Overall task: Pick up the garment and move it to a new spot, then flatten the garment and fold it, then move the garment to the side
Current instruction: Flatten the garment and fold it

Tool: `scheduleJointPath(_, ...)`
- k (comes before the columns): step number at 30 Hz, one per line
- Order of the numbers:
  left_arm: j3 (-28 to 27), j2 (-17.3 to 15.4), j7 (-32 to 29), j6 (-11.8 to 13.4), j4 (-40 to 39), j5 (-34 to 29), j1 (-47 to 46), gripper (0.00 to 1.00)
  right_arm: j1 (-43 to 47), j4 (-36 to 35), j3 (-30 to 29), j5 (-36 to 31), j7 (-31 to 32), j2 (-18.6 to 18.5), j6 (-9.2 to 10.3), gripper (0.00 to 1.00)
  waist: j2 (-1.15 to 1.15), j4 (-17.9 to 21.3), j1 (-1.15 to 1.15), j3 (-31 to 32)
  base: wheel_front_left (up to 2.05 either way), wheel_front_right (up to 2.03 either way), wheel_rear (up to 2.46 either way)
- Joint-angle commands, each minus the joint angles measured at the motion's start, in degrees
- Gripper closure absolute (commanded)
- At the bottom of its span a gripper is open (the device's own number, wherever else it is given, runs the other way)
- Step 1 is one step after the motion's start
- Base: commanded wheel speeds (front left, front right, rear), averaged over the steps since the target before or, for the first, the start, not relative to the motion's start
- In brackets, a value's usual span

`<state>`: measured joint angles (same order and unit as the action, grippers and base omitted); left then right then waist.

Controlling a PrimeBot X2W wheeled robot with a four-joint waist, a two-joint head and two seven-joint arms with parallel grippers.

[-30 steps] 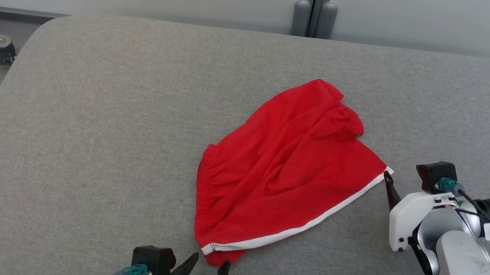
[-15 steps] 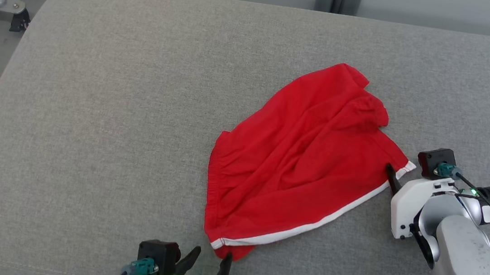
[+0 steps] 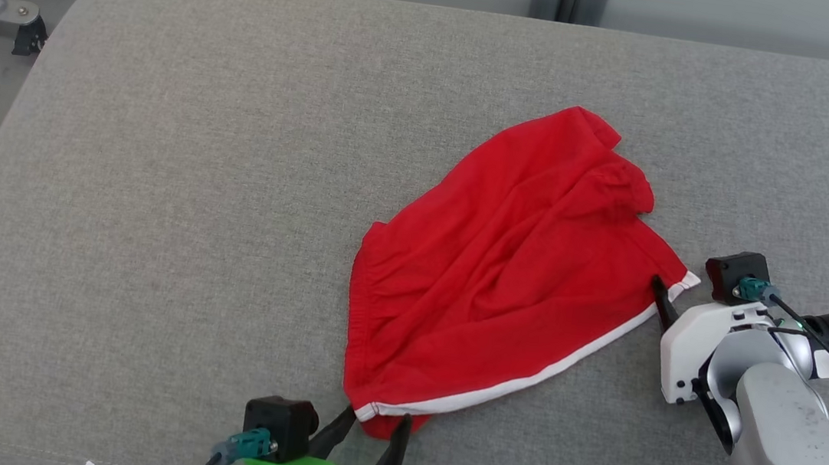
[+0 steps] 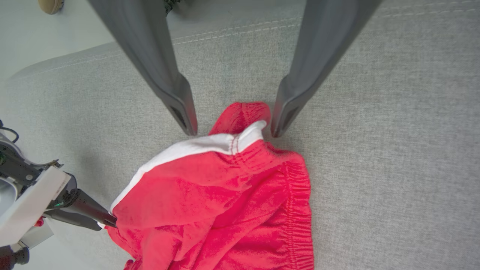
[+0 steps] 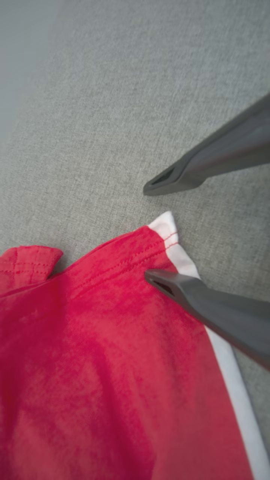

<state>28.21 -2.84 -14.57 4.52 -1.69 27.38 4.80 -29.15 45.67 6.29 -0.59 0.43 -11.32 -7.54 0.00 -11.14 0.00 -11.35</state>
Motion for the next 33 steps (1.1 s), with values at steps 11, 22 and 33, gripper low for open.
scheduleJointPath(11, -0.19, -0.44, 1.42, -1.3, 0.77, 1.6, -2.01, 0.73, -0.19, 2.35, 1.26, 1.24, -0.27, 0.37, 0.11, 1.0, 0.0, 0.41, 0.0, 0.09, 0.0, 0.0, 0.0)
scheduleJointPath(22, -0.47, -1.85, 0.68, -3.88, -3.24, 4.83, -0.98, 1.0, 1.11, -5.16, -4.06, 12.49, -4.55, 2.52, 0.11, 1.0, 0.0, 2.3, 0.0, 3.22, 0.0, 0.0, 0.0)
scheduleJointPath(33, -2.67, -4.82, -5.21, -4.65, -27.51, 10.95, -0.5, 1.0, 12.1, -44.04, -12.82, 35.78, 9.26, 2.94, 0.07, 1.0, 0.0, 8.38, 0.0, 7.59, 0.0, 0.0, 0.0)
